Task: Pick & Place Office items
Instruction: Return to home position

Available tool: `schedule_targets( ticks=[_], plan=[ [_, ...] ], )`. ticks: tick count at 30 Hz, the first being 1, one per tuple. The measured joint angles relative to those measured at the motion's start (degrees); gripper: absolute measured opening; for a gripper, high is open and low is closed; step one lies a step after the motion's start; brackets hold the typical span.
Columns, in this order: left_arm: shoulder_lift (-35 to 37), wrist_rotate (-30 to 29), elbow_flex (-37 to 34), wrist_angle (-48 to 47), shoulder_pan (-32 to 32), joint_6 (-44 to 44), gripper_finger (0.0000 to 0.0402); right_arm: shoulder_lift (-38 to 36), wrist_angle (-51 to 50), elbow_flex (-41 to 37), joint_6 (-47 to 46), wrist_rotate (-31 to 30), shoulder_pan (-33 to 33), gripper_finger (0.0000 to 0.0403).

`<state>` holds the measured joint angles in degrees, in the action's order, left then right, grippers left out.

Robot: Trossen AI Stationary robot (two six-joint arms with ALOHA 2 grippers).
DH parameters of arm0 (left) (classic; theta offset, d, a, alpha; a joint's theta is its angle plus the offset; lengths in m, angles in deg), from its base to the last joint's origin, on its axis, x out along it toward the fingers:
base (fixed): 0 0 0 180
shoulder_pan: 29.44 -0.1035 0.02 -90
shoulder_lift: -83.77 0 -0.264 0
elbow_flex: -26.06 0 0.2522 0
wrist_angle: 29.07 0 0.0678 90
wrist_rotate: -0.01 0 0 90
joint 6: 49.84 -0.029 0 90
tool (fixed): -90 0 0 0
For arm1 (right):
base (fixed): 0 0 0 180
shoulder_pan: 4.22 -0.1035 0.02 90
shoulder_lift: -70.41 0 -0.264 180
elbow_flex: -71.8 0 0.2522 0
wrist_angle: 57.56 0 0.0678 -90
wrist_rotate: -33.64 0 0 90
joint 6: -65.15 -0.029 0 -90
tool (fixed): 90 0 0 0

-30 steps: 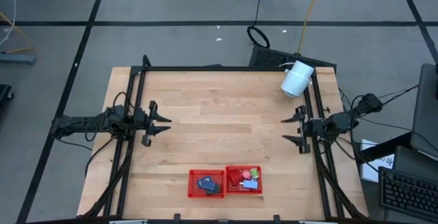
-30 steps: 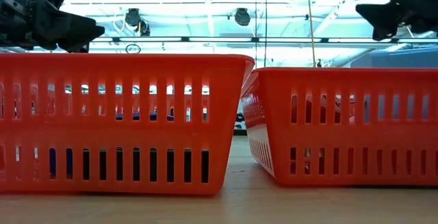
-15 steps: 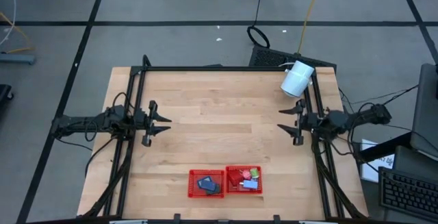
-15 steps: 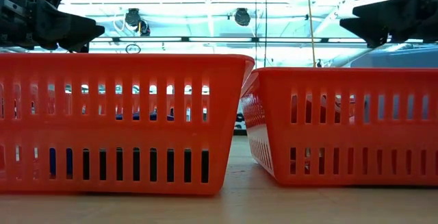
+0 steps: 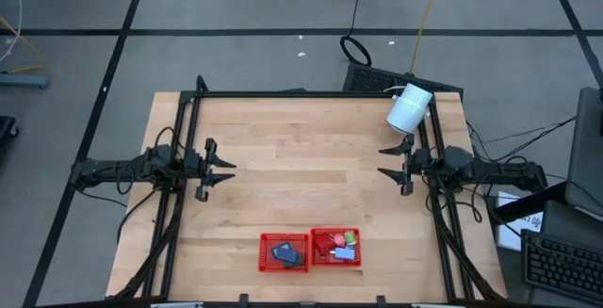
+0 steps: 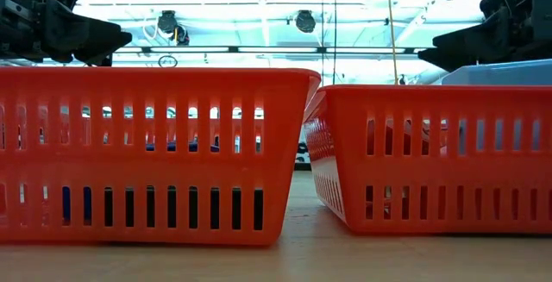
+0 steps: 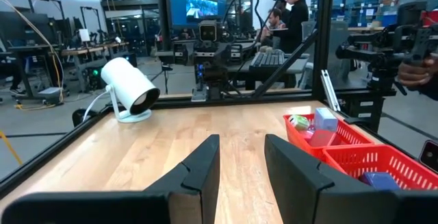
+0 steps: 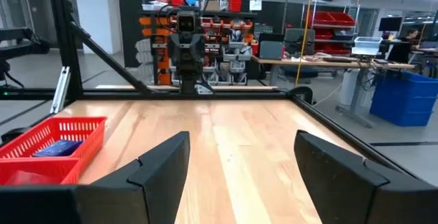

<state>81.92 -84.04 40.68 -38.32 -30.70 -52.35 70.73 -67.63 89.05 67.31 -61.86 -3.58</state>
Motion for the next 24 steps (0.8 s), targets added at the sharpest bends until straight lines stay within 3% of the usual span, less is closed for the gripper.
schedule_targets(
  ticks=[24],
  plan=[
    [0.0, 0.0, 0.0, 0.0, 0.0, 0.0, 0.0115, 0.0, -1.6, -2.6, 1.7, -0.1, 0.9, 0.0254]
  ],
)
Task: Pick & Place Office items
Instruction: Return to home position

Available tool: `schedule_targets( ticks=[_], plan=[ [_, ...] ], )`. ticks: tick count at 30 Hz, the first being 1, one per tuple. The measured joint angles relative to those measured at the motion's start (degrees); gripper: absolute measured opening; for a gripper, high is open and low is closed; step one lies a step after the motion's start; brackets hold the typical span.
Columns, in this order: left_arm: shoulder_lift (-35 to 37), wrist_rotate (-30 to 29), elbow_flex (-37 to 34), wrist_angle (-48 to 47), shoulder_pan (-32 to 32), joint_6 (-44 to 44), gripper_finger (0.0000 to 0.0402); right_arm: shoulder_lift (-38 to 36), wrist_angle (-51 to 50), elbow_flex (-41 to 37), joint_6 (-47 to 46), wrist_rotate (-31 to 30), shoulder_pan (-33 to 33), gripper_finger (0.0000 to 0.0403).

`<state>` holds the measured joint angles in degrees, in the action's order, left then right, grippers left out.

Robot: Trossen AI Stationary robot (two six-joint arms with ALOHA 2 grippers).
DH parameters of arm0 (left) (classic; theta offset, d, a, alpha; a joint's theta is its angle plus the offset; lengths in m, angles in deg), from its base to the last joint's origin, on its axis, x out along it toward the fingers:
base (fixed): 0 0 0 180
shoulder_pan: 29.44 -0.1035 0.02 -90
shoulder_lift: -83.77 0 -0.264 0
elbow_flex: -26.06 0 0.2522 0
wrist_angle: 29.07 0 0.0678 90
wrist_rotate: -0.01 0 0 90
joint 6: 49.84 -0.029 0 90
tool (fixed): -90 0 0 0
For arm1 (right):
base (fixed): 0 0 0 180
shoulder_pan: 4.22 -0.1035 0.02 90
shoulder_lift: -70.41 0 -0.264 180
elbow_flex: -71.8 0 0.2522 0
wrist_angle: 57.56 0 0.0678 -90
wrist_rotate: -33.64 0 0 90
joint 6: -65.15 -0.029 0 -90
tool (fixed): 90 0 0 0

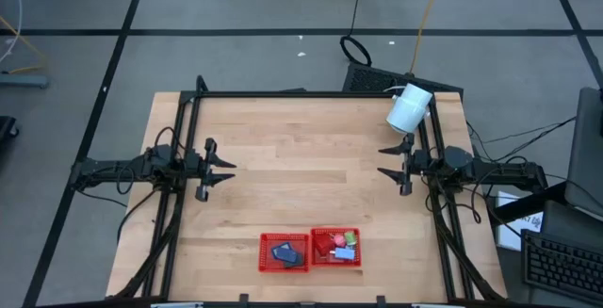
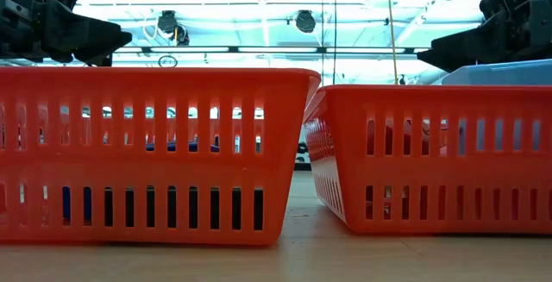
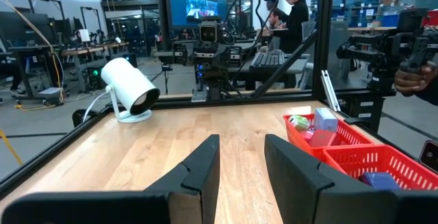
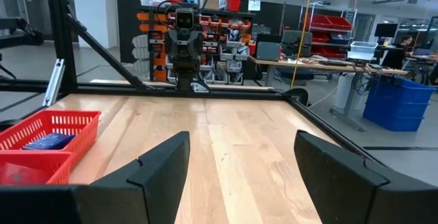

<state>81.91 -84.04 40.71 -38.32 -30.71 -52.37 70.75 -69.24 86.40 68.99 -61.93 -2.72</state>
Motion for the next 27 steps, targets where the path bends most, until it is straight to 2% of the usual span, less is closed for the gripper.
schedule_targets(
  ticks=[27],
  plan=[
    [0.0, 0.0, 0.0, 0.0, 0.0, 0.0, 0.0115, 1.2, 0.2, 0.0, 1.4, -0.2, 0.0, 0.0254]
  ],
)
